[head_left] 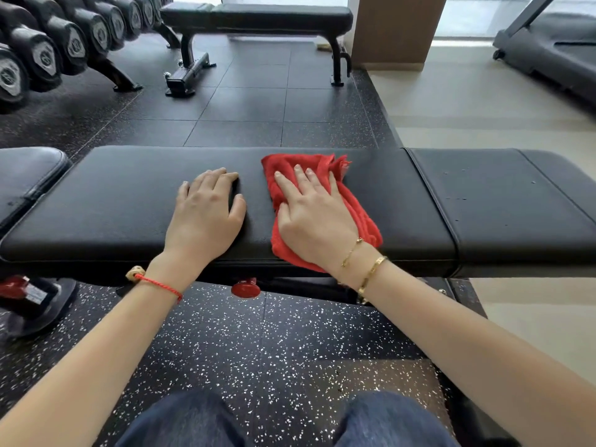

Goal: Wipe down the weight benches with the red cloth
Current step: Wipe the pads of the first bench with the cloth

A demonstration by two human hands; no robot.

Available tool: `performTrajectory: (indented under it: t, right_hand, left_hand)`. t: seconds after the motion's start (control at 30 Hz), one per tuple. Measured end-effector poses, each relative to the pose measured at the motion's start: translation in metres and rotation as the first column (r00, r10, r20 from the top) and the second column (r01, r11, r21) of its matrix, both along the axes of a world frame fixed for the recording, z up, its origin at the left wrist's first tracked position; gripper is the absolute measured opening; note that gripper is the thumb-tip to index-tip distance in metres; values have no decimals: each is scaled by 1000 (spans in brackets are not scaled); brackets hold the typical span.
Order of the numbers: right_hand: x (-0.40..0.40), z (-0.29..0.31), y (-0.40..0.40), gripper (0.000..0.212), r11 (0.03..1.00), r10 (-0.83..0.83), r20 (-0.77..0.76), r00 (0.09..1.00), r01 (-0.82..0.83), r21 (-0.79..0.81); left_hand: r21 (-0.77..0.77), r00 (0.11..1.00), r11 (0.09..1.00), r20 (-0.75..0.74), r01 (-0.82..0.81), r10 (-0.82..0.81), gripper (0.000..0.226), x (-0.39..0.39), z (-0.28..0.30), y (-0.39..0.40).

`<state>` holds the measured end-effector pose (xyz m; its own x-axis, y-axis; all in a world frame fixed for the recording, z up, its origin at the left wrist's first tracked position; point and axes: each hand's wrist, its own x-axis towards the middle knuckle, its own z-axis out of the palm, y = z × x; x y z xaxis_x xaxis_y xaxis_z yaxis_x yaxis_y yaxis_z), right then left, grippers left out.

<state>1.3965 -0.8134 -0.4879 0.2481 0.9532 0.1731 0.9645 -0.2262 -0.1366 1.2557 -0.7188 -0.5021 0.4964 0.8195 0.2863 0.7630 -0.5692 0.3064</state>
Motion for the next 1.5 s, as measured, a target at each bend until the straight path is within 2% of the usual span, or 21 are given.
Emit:
performTrajectory:
  t: [0.17,0.33,0.53,0.67,0.77,0.97,1.17,1.27,1.37,1.5]
  right_hand:
    - [-15,-3,-16,58,998,27,41,999,-29,50]
    - [19,-1,-47,56,995,79,-8,997,-78,55]
    - [69,14,-22,53,995,-17,-127,992,4,-97]
    - [29,11,-5,55,990,117,23,993,-114,-83]
    - [-10,2,-14,56,978,207,24,978,-207,-15]
    - [9,-1,-38,55,982,187,16,982,-188,34]
    - [68,12,-18,54,992,-22,-59,998,14,-125]
    - [47,11,-11,55,990,43,-33,999,-47,-132]
    - [24,6,-31,55,988,146,-1,989,-146,-51]
    - [42,8,-52,54,993,114,-69,991,-117,-30]
  left_hand:
    - [6,1000,1000,8,12,-12,43,-2,0,2]
    - [10,1000,1000,6,15,-15,44,-4,-1,4]
    - [-1,1000,1000,-4,15,-15,45,-2,-1,1]
    - [2,1000,1000,-5,6,-6,45,-1,1,0]
    - [3,1000,1000,9,9,-9,42,-1,1,0]
    - [-2,1000,1000,23,17,-17,43,-3,0,3]
    - [0,1000,1000,17,27,-27,43,-3,-2,3]
    - [-3,1000,1000,12,26,-26,44,-2,-2,3]
    - [-2,1000,1000,14,22,-22,44,-2,-2,4]
    - [2,999,1000,20,30,-30,44,-4,-1,4]
